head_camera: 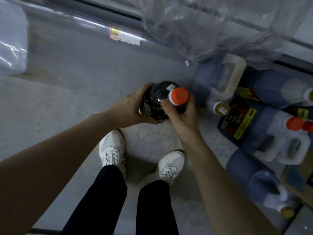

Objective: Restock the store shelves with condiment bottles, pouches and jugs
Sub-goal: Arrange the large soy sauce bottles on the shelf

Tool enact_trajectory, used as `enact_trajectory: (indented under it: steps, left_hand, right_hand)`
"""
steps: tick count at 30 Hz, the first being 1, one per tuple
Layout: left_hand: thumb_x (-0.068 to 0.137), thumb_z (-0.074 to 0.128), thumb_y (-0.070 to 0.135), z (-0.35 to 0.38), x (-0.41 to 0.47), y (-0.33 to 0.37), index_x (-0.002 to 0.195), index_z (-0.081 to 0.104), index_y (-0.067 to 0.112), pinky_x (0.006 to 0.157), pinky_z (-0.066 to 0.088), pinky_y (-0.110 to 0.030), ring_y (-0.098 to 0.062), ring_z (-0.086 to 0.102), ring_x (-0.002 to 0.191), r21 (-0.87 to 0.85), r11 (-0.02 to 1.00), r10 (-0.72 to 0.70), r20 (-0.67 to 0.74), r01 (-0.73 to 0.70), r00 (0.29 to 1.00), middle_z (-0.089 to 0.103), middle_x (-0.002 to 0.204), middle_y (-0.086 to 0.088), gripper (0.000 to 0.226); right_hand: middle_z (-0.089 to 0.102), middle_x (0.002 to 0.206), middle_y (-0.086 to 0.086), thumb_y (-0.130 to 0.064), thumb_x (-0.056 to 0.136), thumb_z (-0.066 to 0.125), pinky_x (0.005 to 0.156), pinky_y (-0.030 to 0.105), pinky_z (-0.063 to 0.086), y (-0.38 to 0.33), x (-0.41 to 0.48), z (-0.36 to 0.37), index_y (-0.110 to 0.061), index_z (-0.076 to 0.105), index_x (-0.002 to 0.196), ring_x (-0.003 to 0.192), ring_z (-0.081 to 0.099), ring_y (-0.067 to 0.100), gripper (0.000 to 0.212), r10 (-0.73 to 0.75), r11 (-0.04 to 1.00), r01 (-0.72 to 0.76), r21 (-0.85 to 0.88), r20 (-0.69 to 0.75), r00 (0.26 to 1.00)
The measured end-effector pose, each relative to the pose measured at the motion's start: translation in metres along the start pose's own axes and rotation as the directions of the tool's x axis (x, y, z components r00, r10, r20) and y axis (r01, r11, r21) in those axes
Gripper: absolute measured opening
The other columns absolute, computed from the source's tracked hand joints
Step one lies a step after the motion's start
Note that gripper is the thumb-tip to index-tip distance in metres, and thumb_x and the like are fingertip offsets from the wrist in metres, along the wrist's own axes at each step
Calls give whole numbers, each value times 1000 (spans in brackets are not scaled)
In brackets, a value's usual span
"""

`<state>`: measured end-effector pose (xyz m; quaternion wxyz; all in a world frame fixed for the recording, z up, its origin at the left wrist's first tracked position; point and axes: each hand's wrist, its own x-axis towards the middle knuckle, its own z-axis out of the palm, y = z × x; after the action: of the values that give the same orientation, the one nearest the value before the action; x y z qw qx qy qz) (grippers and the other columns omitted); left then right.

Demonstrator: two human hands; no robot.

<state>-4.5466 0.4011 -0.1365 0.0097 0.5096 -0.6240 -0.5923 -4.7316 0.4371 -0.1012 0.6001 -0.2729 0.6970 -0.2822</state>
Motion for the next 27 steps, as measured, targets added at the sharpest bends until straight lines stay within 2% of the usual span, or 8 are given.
enact_trajectory:
  steps: [2, 6, 10, 13, 18, 23, 25, 27]
  left_hand:
    - [66, 89, 40, -3, 11, 7, 152, 22, 26, 96, 38, -9, -8, 52, 122, -31, 999, -7, 23, 8, 1000, 52, 142, 4, 110]
    - [70, 88, 35, -10, 29, 9, 155, 17, 24, 111, 37, -24, -8, 47, 130, -113, 991, -58, 86, 67, 995, 48, 146, 3, 111]
    - [63, 93, 17, -13, 50, 10, 149, 34, 17, 111, 41, -34, -10, 47, 131, -189, 978, -74, 52, 82, 996, 48, 144, 2, 104]
    - [65, 91, 20, -16, 65, 10, 147, 37, 18, 111, 43, -37, -11, 51, 130, -258, 964, -48, 53, 61, 997, 53, 141, 3, 99]
    - [50, 81, 68, -18, 76, 14, 144, 38, 42, 110, 43, -39, -10, 53, 127, -230, 963, -137, 45, 144, 990, 57, 137, 14, 106]
    - [53, 88, 60, 3, 55, 11, 138, 49, 35, 93, 50, -22, 3, 58, 109, -357, 897, -258, 62, 263, 964, 62, 123, 17, 97]
    - [56, 87, 54, 13, 38, 14, 138, 50, 30, 84, 50, -15, 6, 60, 103, -417, 855, -299, 89, 308, 950, 63, 119, 17, 94]
    - [57, 83, 49, 22, 21, 18, 137, 51, 26, 86, 54, -19, 1, 63, 104, -475, 807, -334, 121, 349, 935, 66, 120, 12, 89]
  right_hand:
    - [58, 132, -13, -56, 66, 78, 88, 13, 50, -1, 6, -5, -35, 47, 132, 116, 60, -4, 76, 28, 995, -30, 98, 21, 999]
    - [51, 144, -8, -40, 84, 70, 94, 11, 45, -6, 19, -18, -30, 36, 145, 126, 53, -5, 71, -17, 991, 1, 133, 117, 993]
    - [50, 147, -9, -28, 83, 67, 96, 11, 46, 0, 27, -19, -26, 29, 153, 126, 52, -7, 79, -6, 992, -24, 124, 232, 973]
    - [51, 146, -11, -18, 94, 67, 100, 12, 45, 11, 33, -13, -24, 29, 155, 129, 51, -5, 72, 3, 996, -20, 84, 204, 979]
    - [60, 138, -8, -29, 96, 68, 101, 21, 49, 21, 49, -6, -23, 46, 146, 123, 59, 1, 55, -6, 995, 7, 96, -3, 1000]
    - [58, 139, -13, -56, 81, 71, 103, 27, 48, 28, 36, -3, -32, 46, 146, 124, 56, 1, 73, 42, 999, -40, 26, -69, 997]
    - [56, 140, -17, -56, 83, 70, 103, 26, 48, 31, 22, -5, -37, 45, 146, 125, 54, -3, 71, 78, 996, -77, 32, -23, 997]
    - [59, 136, -19, -53, 86, 69, 100, 24, 49, 32, 6, -7, -41, 49, 142, 122, 56, -5, 61, 114, 992, -114, 46, 5, 993]
